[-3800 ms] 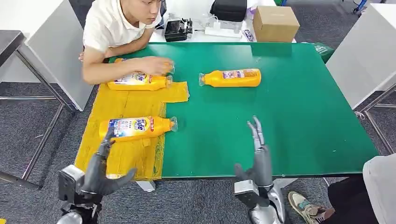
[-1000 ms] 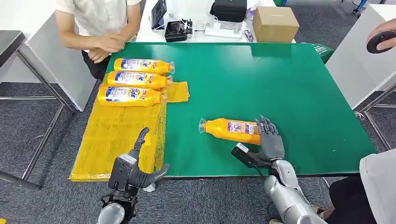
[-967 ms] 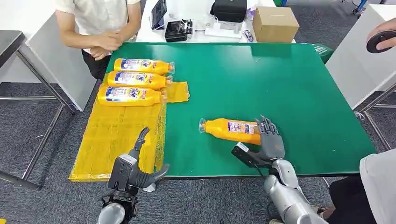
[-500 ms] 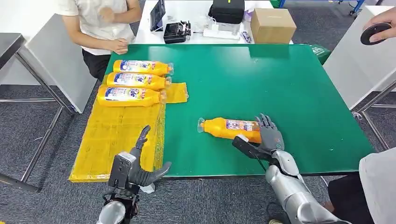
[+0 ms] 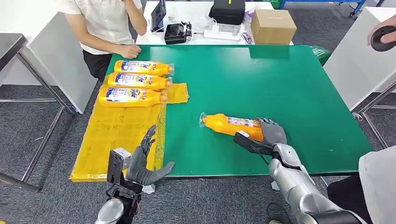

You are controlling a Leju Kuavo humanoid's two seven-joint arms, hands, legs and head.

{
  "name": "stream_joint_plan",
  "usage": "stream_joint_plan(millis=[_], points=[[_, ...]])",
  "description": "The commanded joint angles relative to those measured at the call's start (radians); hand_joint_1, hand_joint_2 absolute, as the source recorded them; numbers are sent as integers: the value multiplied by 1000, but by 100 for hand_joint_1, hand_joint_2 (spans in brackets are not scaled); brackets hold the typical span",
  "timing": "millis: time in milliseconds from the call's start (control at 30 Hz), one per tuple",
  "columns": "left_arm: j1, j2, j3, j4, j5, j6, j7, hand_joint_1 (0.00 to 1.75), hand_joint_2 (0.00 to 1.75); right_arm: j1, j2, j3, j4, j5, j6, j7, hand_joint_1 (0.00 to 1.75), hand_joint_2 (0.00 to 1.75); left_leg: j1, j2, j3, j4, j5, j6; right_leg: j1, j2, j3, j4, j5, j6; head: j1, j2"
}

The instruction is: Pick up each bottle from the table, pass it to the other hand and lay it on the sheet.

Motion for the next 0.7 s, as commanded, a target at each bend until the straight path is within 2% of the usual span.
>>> stream_joint_plan(millis=[33,100,233,433,567,700], points=[[-58,20,-19,70,14,-3,0,0,175,5,7,29,113,-13,75,-5,175,175,0,-2,2,-3,1,-1,0,-3,2,-2,0,-1,0,0],[-63,22,-23,73,17,-4,-2,0,175,13,10,3,107,-50,89,-52,175,175,0,-2,2,-2,1,0,0,-3,3,-2,0,-1,0,0],[-53,8,-7,70,106,-14,-28,0,175,45,68,-194,58,-366,261,-308,175,175,0,-1,3,-2,0,0,1,-3,3,-2,0,-1,0,0],[-22,10,-13,87,333,-85,24,0,175,54,142,-209,-64,-530,320,-389,175,175,0,3,3,-3,-1,-2,0,3,2,-1,1,-2,0,0],[-25,5,-45,91,339,-30,16,0,175,119,172,-130,-253,-654,361,-402,175,175,0,4,1,-1,-1,-2,0,3,0,0,0,-1,0,0],[-46,20,-88,106,351,-42,22,0,175,161,200,-19,-351,-695,390,-392,175,175,-1,3,-1,-2,-2,-2,0,2,-1,1,-1,-1,0,0]])
